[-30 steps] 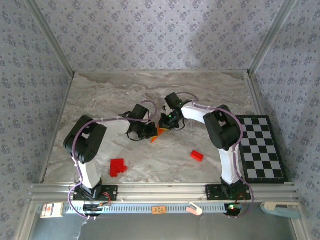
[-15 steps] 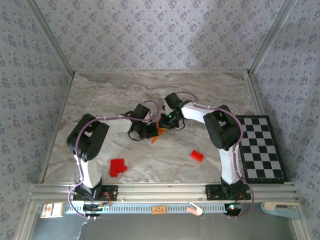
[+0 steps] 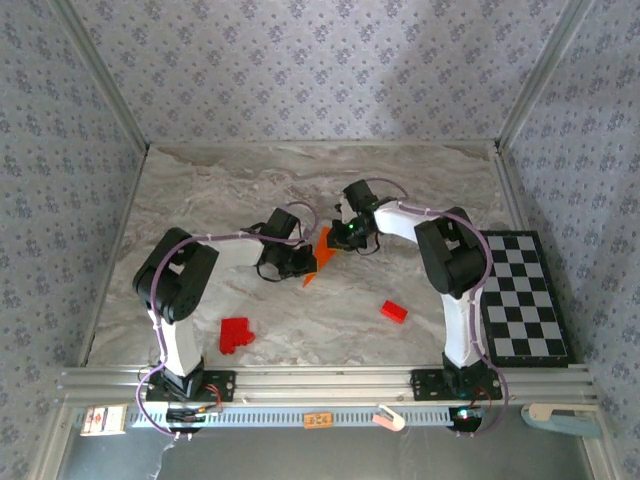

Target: Fold a paper plane with a square sheet of paper (pick it up from the middle)

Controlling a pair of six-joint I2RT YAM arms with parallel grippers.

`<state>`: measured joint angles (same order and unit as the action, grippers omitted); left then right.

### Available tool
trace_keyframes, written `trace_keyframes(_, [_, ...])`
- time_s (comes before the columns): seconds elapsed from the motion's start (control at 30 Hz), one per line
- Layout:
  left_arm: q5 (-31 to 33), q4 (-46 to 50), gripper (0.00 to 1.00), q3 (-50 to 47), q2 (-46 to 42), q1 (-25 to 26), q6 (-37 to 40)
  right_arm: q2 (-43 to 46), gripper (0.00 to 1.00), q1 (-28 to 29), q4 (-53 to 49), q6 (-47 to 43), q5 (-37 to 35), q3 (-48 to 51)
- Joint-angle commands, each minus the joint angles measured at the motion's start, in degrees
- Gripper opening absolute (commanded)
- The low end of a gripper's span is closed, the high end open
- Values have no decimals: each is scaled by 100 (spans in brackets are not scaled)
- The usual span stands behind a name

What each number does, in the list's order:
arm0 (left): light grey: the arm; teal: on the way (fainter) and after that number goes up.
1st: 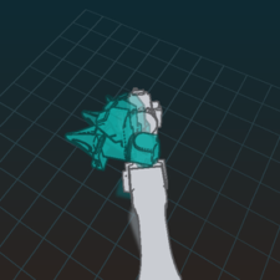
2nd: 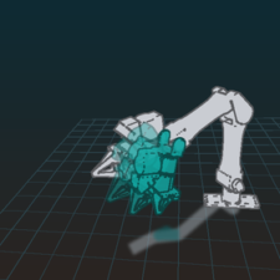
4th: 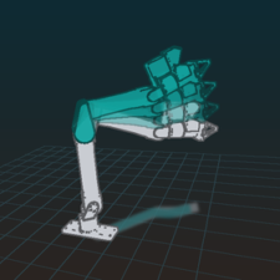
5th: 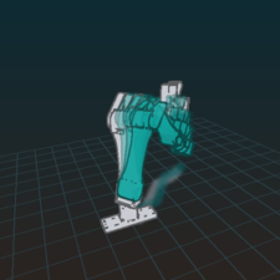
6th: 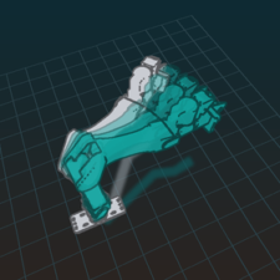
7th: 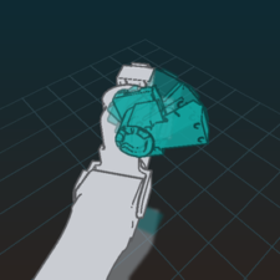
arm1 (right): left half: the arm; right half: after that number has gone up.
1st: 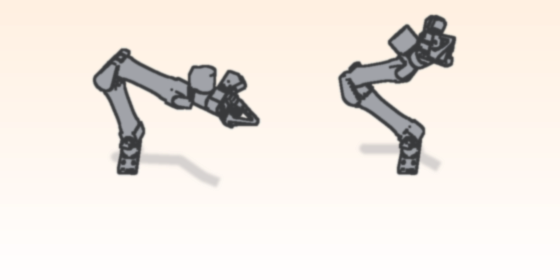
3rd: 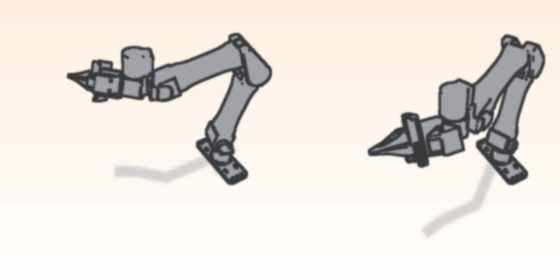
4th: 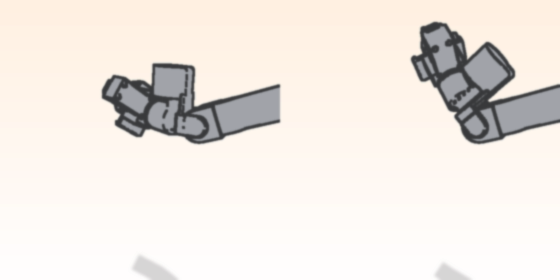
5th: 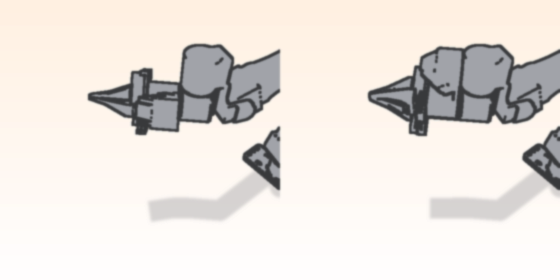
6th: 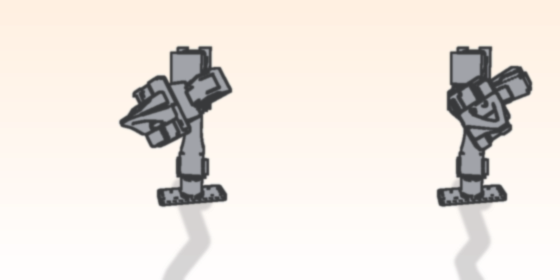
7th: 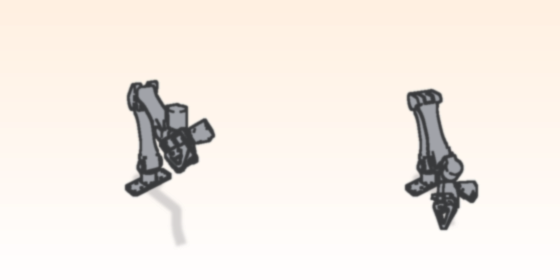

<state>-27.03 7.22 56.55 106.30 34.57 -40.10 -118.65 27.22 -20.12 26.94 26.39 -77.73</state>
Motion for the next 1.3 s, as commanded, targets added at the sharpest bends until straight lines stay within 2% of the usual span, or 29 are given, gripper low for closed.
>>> trace_keyframes(0.0, [286, 805, 0, -303, 287, 44, 70, -97, 14, -208, -116, -188, -641, -108])
trace_keyframes(0.33, [-14, 574, 0, -71, -101, 42, 91, -198, 14, -104, -220, -163, -655, -91])
trace_keyframes(0.5, [-84, 248, 10, 343, -118, 24, 79, -264, 14, -33, -123, -130, -488, -40])
trace_keyframes(0.6, [-44, 157, 11, 579, 113, 11, 34, -255, 14, -6, -21, -101, -376, 5])
trace_keyframes(0.8, [-26, 261, 8, 815, 593, -7, -16, -237, 14, 19, 43, -67, -301, 61])
trace_keyframes(1.0, [128, 605, 4, 794, 721, -10, -66, -213, 13, -23, 101, -66, -359, 128])
trace_keyframes(1.27, [150, 717, 0, 352, 673, -11, -248, -157, 14, -582, 587, 211, -342, 241])
